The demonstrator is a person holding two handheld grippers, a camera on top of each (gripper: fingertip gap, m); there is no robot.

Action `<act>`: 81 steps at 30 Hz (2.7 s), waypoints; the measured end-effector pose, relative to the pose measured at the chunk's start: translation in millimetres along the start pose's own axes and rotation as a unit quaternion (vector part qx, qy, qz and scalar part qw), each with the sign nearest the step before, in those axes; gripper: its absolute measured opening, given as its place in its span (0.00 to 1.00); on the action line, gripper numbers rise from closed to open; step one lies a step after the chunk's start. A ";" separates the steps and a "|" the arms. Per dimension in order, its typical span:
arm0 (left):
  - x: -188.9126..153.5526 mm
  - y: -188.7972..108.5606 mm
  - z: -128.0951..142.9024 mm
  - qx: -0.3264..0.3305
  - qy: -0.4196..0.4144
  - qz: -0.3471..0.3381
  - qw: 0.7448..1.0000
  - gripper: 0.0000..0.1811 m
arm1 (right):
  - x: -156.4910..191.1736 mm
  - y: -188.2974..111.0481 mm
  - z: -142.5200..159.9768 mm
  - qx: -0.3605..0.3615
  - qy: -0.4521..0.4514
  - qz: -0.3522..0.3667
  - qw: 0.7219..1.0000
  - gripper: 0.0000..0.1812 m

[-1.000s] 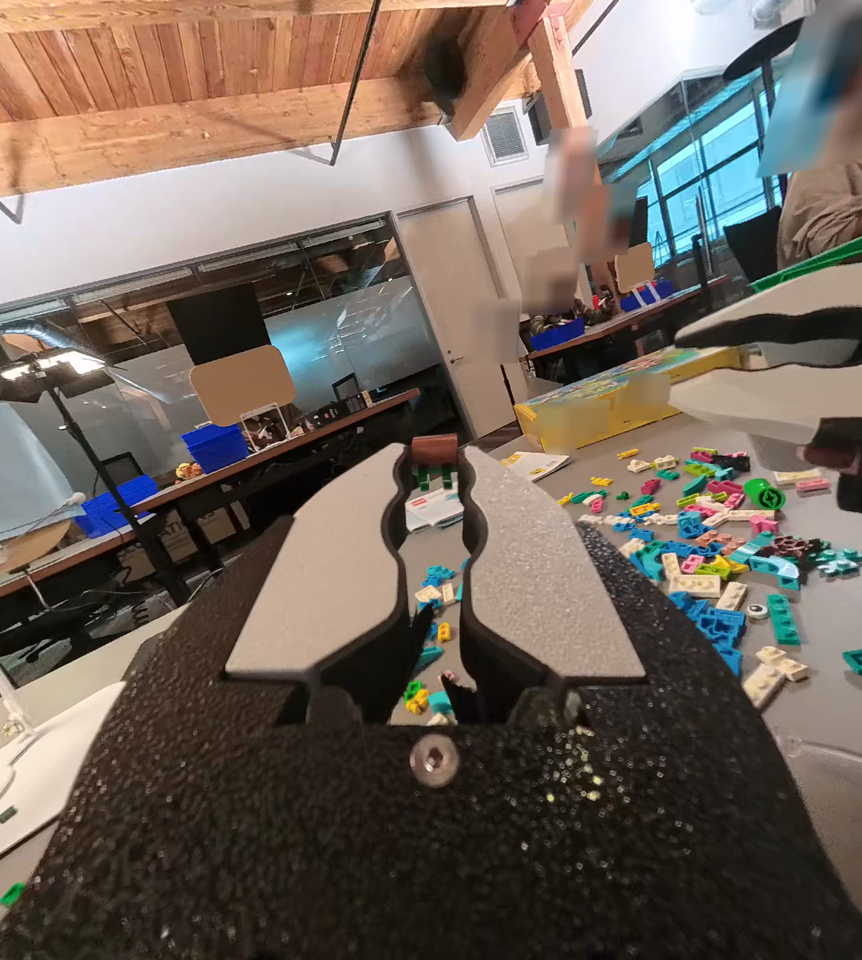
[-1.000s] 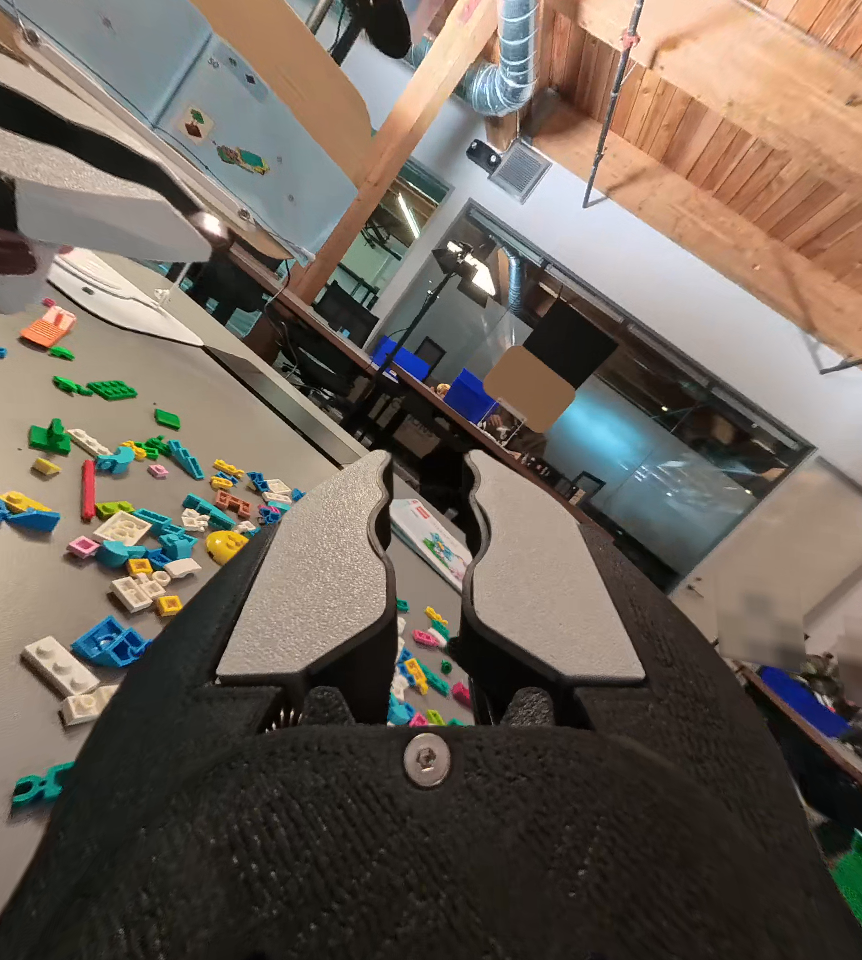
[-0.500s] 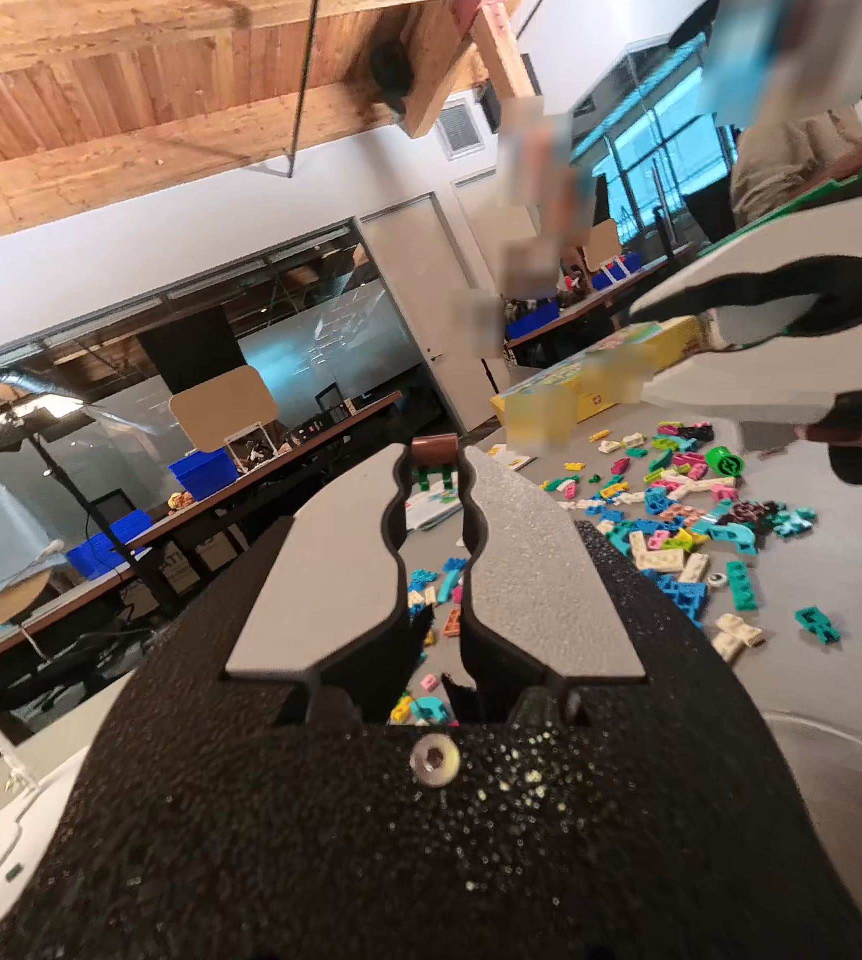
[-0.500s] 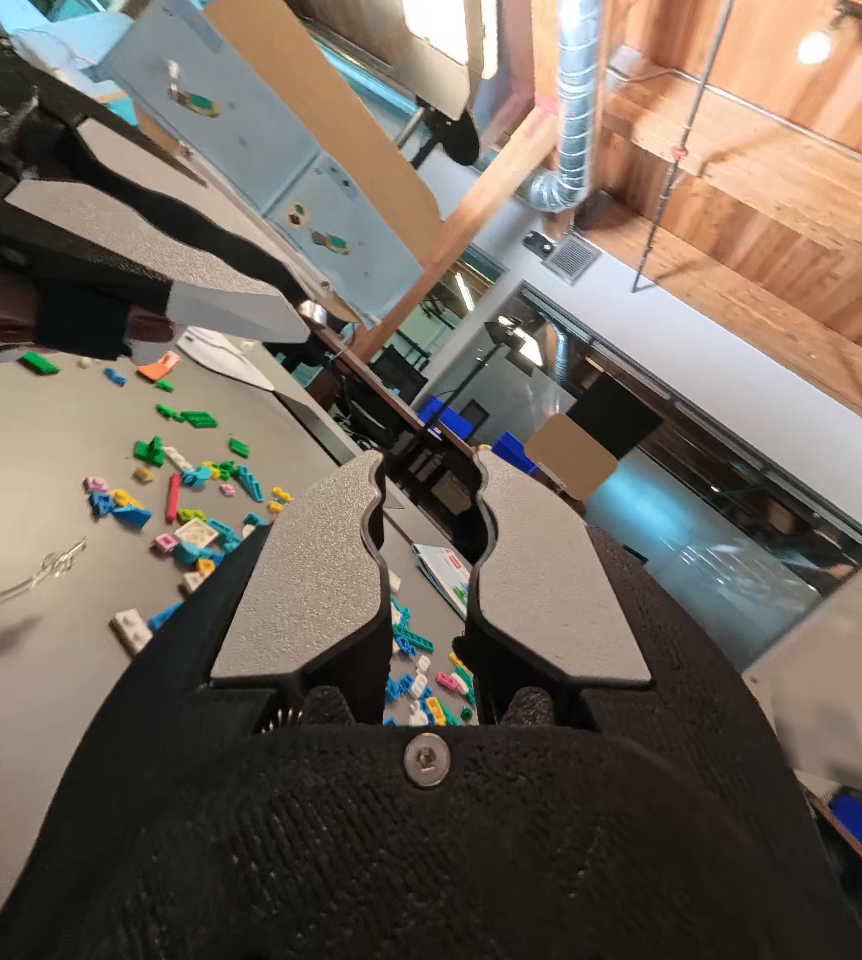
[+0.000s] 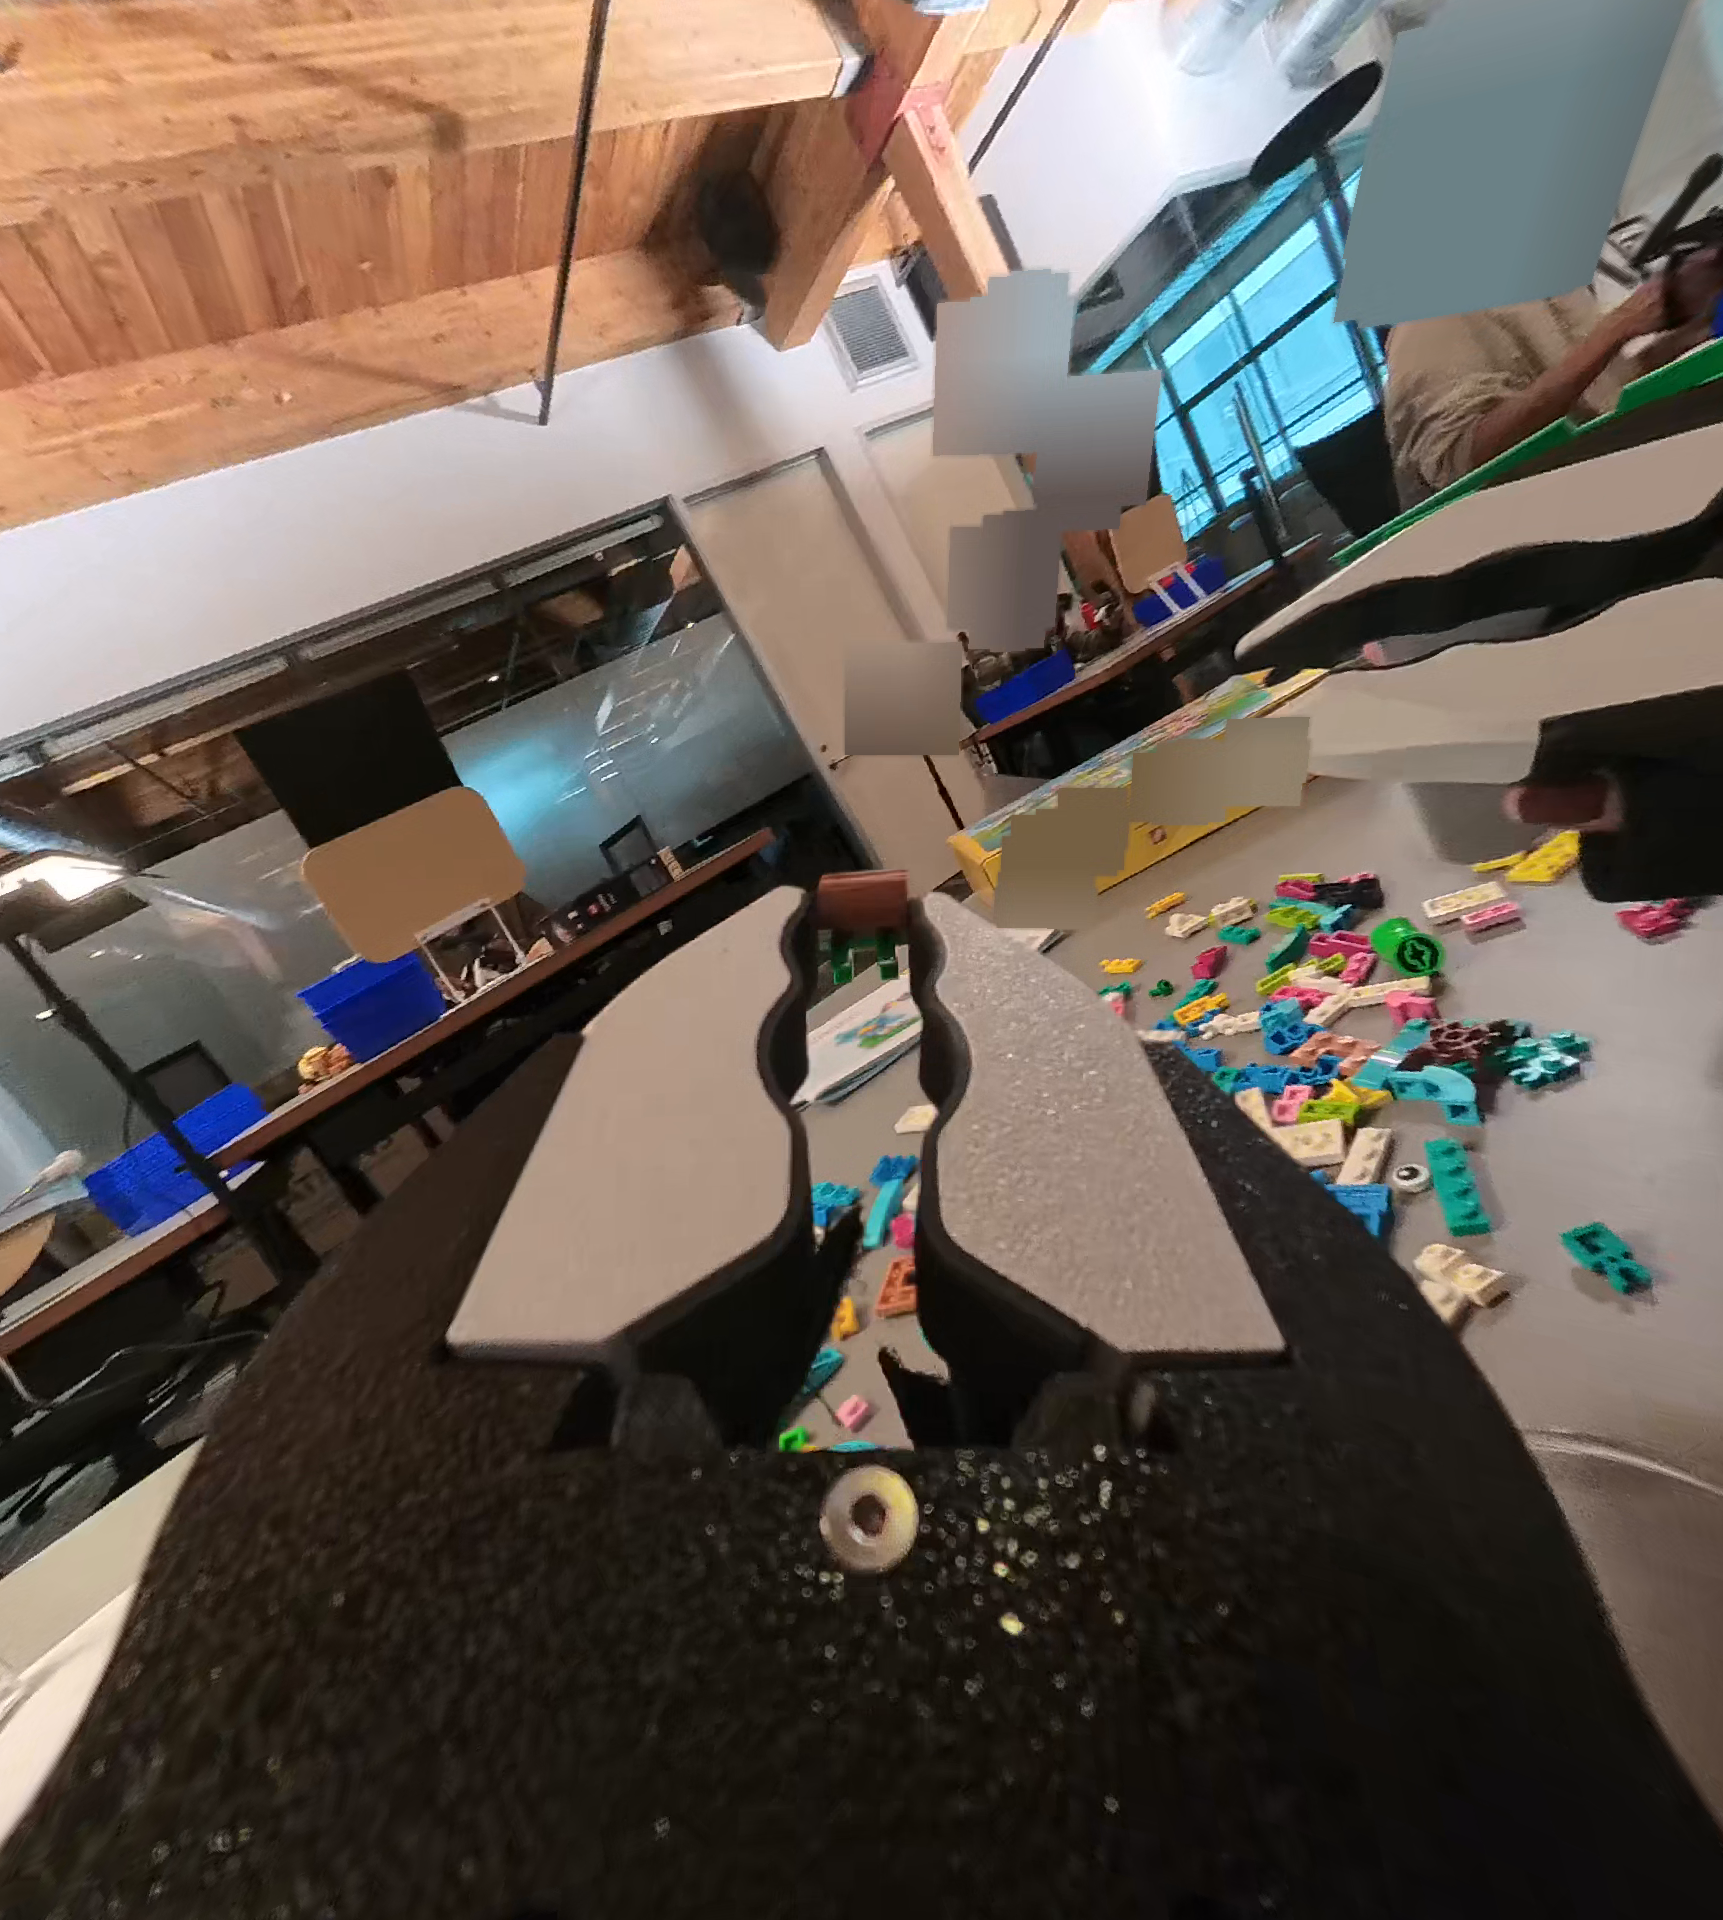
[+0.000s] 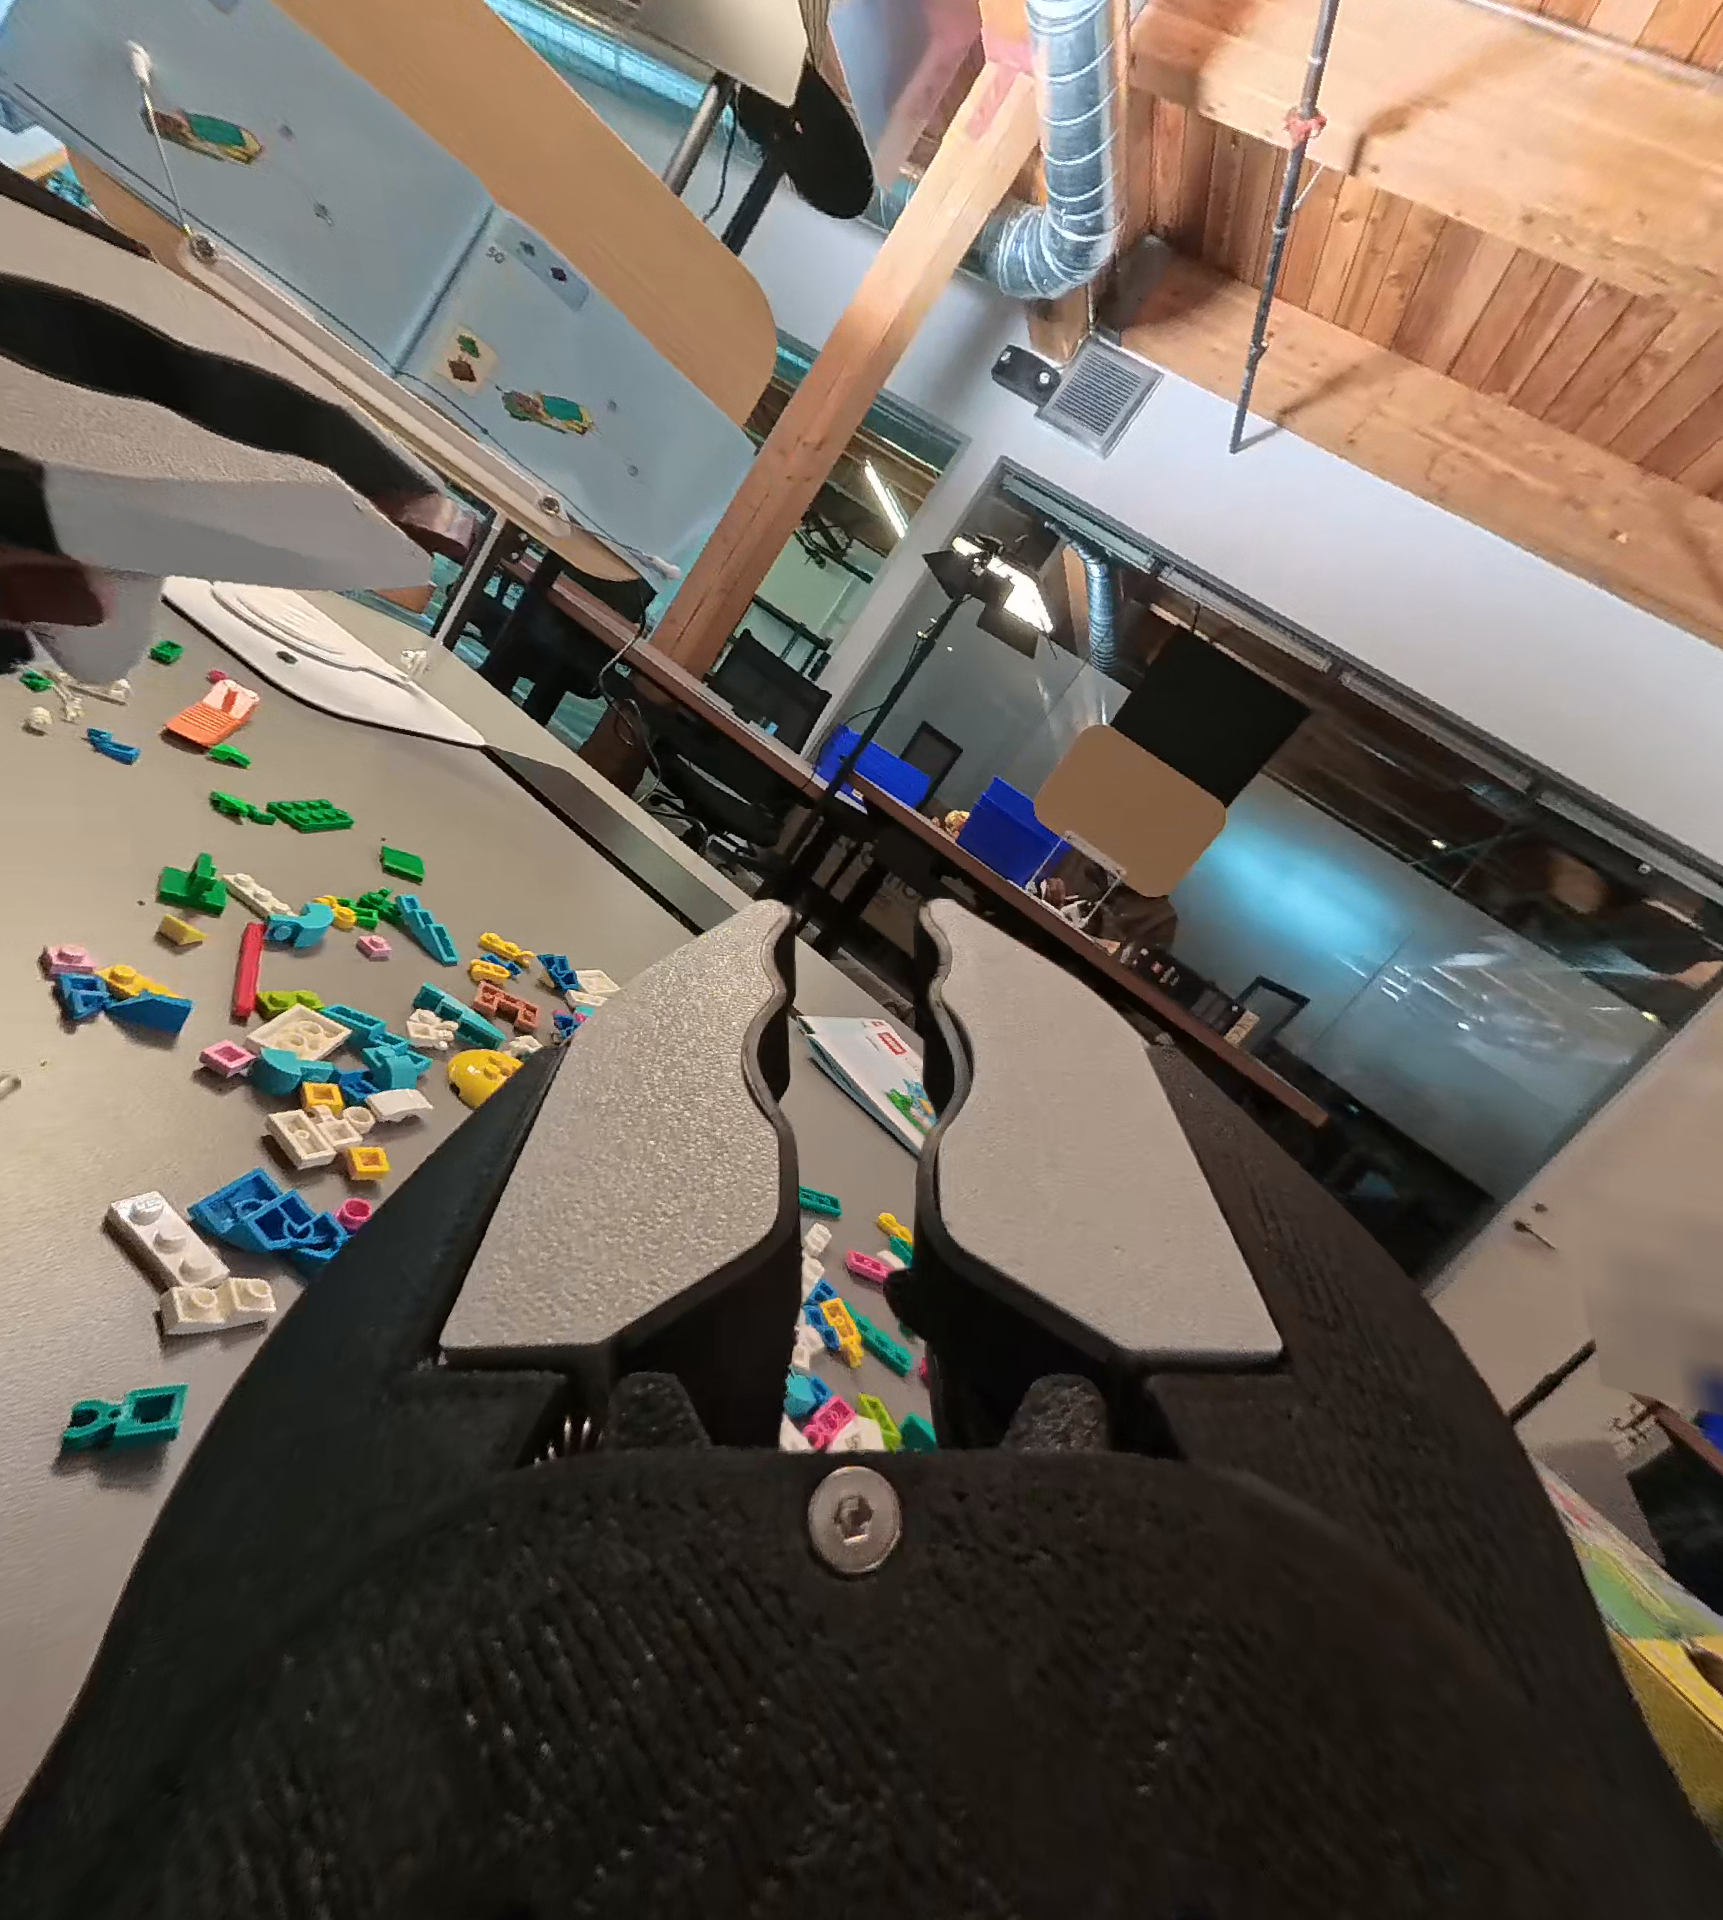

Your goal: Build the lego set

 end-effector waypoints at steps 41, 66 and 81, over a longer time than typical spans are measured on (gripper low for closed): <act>-7.5 -11.9 -0.5 -0.016 -0.024 -0.008 1.000 0.09 | 17.9 8.9 2.9 -0.015 0.001 -0.041 0.999 0.02; 3.2 -8.4 6.2 0.001 -0.049 -0.022 0.999 0.09 | 20.3 6.0 6.2 0.029 -0.087 -0.026 0.995 0.00; 1.4 -11.4 -3.1 -0.029 -0.139 0.136 0.980 0.09 | 29.9 9.8 12.0 0.048 -0.112 -0.060 0.991 0.00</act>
Point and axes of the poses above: each gripper's, where its closed fingertips meet, y out along the fingers, z out of its underside, x = y × z across the jaws, the point moved 7 cm from there along -y, back along the fingers, and after that the axes turned 2 degrees about -y, right-handed, at the moved point
